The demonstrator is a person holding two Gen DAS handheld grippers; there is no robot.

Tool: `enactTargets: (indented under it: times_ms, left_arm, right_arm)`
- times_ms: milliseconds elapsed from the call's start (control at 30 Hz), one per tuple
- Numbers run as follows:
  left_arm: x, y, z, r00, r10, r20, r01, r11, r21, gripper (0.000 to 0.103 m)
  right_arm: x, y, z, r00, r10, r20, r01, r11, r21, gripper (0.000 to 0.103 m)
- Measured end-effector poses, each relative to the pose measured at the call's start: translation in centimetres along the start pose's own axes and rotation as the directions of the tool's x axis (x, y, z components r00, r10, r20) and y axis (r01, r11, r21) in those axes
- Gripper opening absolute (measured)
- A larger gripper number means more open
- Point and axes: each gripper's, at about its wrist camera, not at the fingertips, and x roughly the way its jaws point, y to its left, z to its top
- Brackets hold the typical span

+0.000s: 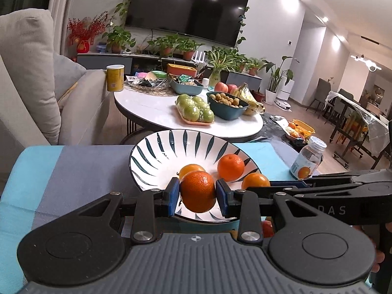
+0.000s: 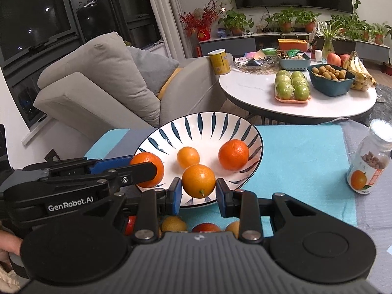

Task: Organize fruits
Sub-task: 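Lower both held oranges into the striped bowl and open both grippers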

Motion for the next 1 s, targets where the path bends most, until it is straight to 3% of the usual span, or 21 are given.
enactTargets:
  times_ms: [700, 1000]
  left_arm:
    - [0.47, -0.15, -0.15, 0.999, -0.005, -0.033, 0.005, 1.0, 0.003, 0.031]
    - [-0.14, -0.3, 0.08, 1.0, -0.013, -0.013, 0.013, 1.0, 0.022, 0.031]
  right_arm:
    - [0.79, -0.18, -0.07, 1.0, -0.012, -0.001, 0.012, 1.0, 0.016, 0.064]
    - [0.43, -0.22, -0.11, 1.0, -0.023, 0.009, 0.023, 0.999, 0.031, 0.064]
